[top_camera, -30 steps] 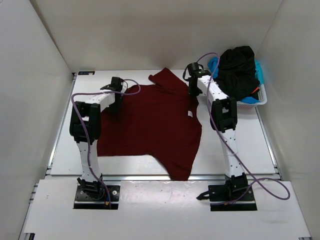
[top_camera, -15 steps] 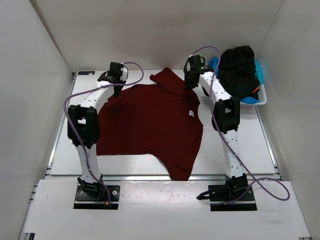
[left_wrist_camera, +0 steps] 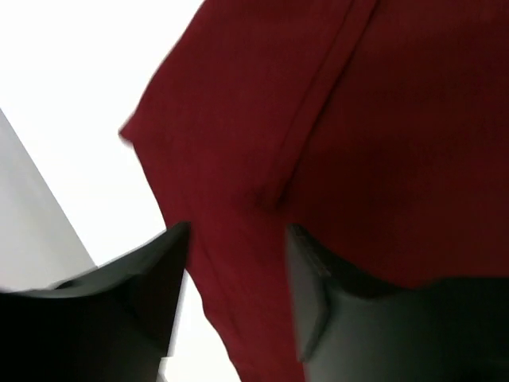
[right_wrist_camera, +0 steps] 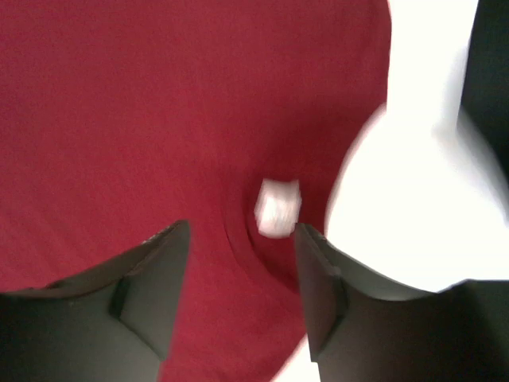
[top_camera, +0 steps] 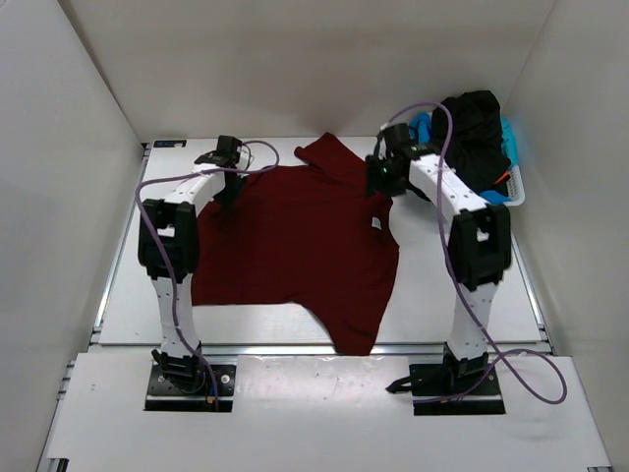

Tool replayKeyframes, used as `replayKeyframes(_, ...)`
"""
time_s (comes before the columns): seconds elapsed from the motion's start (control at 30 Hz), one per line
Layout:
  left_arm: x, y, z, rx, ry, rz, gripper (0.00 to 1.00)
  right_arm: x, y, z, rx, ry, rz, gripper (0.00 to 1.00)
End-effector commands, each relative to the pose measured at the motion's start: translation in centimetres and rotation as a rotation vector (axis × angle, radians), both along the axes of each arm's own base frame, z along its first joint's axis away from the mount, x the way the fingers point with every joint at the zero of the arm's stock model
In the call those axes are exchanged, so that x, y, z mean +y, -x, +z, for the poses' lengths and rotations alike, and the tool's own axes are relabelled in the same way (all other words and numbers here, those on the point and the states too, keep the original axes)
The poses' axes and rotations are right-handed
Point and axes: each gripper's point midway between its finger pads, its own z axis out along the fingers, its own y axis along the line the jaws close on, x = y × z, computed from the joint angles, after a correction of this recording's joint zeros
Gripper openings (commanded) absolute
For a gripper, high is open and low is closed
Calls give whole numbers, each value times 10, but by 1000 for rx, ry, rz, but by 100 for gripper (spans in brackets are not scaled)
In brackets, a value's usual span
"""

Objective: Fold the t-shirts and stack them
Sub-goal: Flatten out the tshirt

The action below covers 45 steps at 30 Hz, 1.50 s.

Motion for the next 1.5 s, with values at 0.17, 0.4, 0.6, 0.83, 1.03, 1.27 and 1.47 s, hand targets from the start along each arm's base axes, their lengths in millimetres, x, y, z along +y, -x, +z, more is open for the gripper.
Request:
replayKeyframes(0.17,41,122,73,-56,241,271,74,-16,167,5,55,130,127,63)
replayKeyframes(0.4,70,235,12,156,353,495,73,3,284,-29,206,-51,206,62)
replayKeyframes(0.6,65,250,-6,220,435,563,71,3,342,-58,297,-51,213,60)
replayKeyframes(0.83,80,248,-20,163,473,718,70,-2,354,-65,200,-160,130,69)
replayKeyframes(1.03,100,234,-9,13,439,754,70,-7,357,-70,217,-141,97,74)
replayKeyframes(1.27,116,256,-27,68,497,895,69,-12,352,-83,258,-82,54,69)
replayKeyframes(1.47,105,256,-42,139,582,886,66,-11,357,-94,276,-33,76,69)
